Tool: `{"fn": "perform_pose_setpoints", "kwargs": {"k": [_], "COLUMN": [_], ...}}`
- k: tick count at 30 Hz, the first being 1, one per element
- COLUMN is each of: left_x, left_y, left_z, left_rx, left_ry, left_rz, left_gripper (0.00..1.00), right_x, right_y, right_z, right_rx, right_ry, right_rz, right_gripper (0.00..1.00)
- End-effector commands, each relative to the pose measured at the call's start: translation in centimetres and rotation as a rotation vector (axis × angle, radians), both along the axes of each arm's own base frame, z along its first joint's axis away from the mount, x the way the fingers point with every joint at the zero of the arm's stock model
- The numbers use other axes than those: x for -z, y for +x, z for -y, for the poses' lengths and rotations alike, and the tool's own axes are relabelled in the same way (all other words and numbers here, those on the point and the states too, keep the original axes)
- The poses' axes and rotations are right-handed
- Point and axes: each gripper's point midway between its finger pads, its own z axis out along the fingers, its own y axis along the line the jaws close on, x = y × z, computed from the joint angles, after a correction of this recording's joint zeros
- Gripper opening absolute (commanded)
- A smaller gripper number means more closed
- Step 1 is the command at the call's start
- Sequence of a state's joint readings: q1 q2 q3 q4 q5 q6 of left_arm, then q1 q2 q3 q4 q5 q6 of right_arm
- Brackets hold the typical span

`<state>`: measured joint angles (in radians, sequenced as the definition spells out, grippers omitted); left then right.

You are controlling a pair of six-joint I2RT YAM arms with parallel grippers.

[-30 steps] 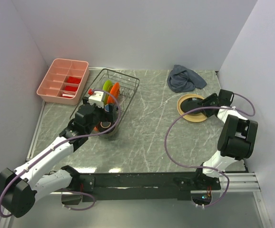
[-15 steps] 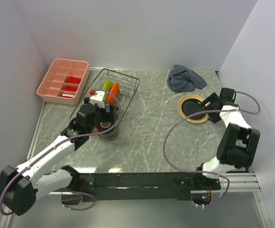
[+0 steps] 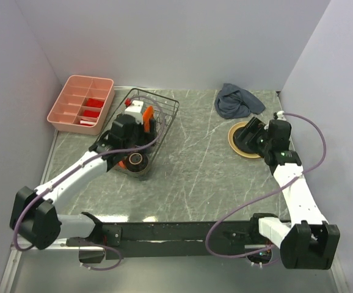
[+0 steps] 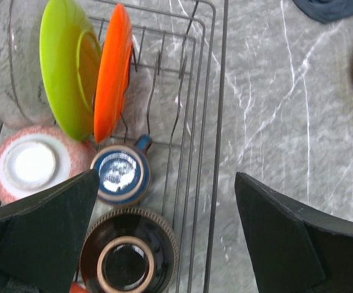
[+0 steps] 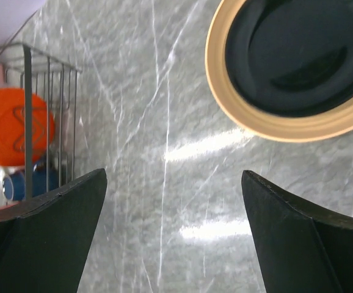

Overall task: Unload the mixed dishes from the dish rack
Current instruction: Place the plate at the center of the board.

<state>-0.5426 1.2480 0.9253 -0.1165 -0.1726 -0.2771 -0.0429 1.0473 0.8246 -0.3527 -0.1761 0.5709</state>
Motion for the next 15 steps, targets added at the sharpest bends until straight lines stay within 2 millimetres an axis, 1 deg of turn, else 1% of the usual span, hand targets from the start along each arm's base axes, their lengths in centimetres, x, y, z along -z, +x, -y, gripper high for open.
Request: {"fn": "perform_pose_setpoints", "kwargs": {"k": [1,2,3,4,5,6,7,8,9,10,11,12,13,14,15], "left_x": [-1.1,-1.6,-0.8,-0.7,-1.2,-0.4,-0.2,-0.6,0.4,0.7,0.4,1.6,1.9,1.4,2.4], "left_y": [1.9,2.3,2.9,3.3,3.8,4.5,4.9,5.4,6.0,6.4,6.8,7.3,7.5,8.1,8.5], "left_z": [0.3,0.3,0.1,0.0,0.1,-0.5,-0.7,-0.6,-1.2,-1.3,-1.2,-1.5,-1.6,-1.6,-1.6], "left_rx": [-0.041,-0.044,-0.054,-0.049,-0.047,-0.060,-0.058,-0.044,-0.056,-0.048,-0.033,-0.036,-0.031,-0.027,-0.029], "left_ry": [-0.023,-0.020,-0.006,0.003,0.004,0.018,0.030,0.026,0.043,0.055,0.051,0.069,0.082,0.082,0.093], "left_rz": [-0.046,-0.050,-0.072,-0.083,-0.082,-0.104,-0.109,-0.108,-0.140,-0.149,-0.150,-0.184,-0.194,-0.187,-0.209], "left_gripper": [0.98,0.97,0.95,0.92,0.91,0.90,0.88,0.86,0.85,0.80,0.78,0.77,0.75,0.72,0.69], "right_x": [-0.6,-1.1,-0.7,-0.7,-1.0,-0.5,-0.4,-0.6,0.1,0.3,0.1,0.6,0.8,0.8,1.2], "right_y": [-1.5,-1.9,-2.3,-2.6,-3.0,-3.4,-3.6,-4.0,-4.3,-4.5,-4.8,-5.1,-5.2,-5.5,-5.7], "right_z": [-1.4,-1.5,-1.7,-2.0,-2.1,-2.2,-2.4,-2.4,-2.5,-2.6,-2.9,-3.1,-3.3,-3.5,-3.5], "right_rx": [-0.075,-0.082,-0.089,-0.108,-0.112,-0.117,-0.124,-0.127,-0.126,-0.130,-0.145,-0.151,-0.159,-0.167,-0.171], "right_ry": [0.014,0.013,0.016,0.024,0.024,0.028,0.032,0.035,0.039,0.045,0.058,0.066,0.073,0.078,0.081], "right_rz": [0.056,0.080,0.076,0.083,0.098,0.094,0.096,0.111,0.103,0.101,0.114,0.105,0.105,0.108,0.100], "right_gripper": [0.99,0.99,0.99,0.99,0.99,0.99,0.99,0.99,0.99,0.99,0.99,0.99,0.99,0.99,0.99]}}
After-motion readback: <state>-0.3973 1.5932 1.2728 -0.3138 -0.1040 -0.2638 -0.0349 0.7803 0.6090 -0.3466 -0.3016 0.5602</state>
